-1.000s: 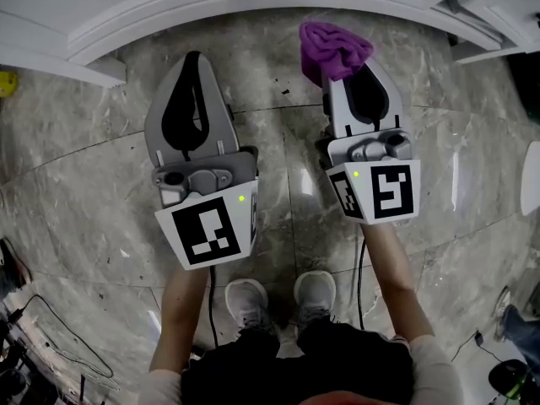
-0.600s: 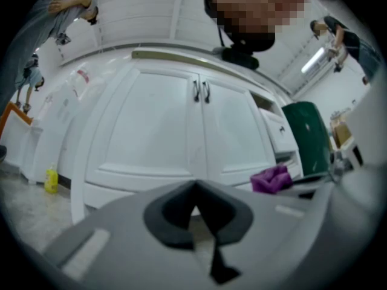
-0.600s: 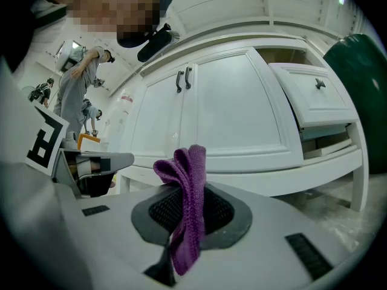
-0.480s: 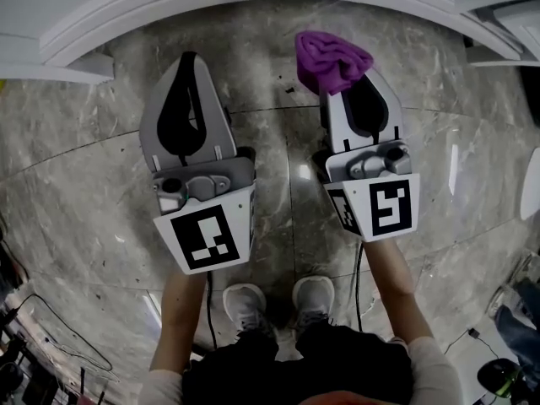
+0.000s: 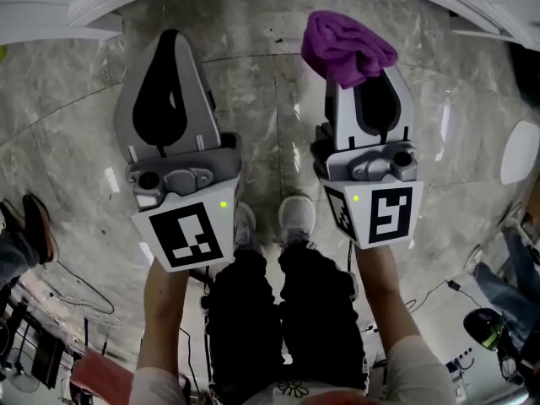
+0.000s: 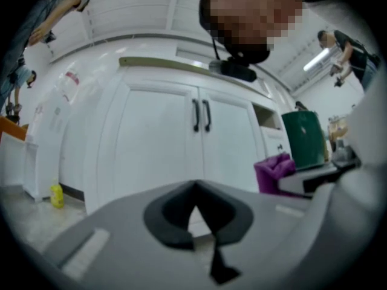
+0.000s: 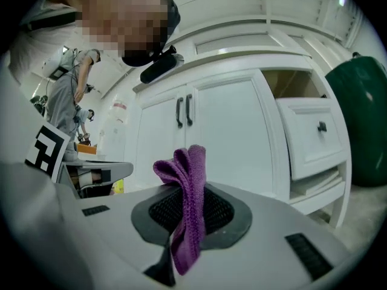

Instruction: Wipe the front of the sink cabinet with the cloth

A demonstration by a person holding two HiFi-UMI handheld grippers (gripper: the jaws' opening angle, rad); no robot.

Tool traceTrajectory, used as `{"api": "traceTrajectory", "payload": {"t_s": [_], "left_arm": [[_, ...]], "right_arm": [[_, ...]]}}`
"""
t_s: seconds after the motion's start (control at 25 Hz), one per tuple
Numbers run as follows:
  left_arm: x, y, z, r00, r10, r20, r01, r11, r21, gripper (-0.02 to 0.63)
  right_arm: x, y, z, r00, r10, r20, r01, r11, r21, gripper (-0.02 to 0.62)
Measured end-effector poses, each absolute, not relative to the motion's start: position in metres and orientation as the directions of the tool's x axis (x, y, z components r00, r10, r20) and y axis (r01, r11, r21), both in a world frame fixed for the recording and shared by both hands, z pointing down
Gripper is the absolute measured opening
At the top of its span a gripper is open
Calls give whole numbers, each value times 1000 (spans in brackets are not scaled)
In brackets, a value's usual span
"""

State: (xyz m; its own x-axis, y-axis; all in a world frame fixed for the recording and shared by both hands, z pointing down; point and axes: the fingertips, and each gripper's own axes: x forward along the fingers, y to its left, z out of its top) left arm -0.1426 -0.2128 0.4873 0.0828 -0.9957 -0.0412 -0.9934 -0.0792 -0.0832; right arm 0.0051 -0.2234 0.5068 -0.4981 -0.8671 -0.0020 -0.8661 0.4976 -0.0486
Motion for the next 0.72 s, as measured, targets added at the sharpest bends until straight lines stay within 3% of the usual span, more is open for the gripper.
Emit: {"api": "traceTrajectory", "payload": {"t_s": [0.16, 0.52, 0.72], "left_arm": [[-149, -177, 384, 43, -999, 4, -997, -43, -61, 5], [-128, -120, 46, 62, -996, -69, -998, -62, -6, 5], [-135, -103, -101, 92, -990, -107, -990, -79, -114, 6]], "right_arm": [[8, -186, 401, -476, -878, 53, -878, 471, -82, 56], [2, -125, 82, -476, -877, 64, -879, 471, -79, 56], [-12, -117, -62, -480, -876, 46, -871, 470, -141, 55]]}}
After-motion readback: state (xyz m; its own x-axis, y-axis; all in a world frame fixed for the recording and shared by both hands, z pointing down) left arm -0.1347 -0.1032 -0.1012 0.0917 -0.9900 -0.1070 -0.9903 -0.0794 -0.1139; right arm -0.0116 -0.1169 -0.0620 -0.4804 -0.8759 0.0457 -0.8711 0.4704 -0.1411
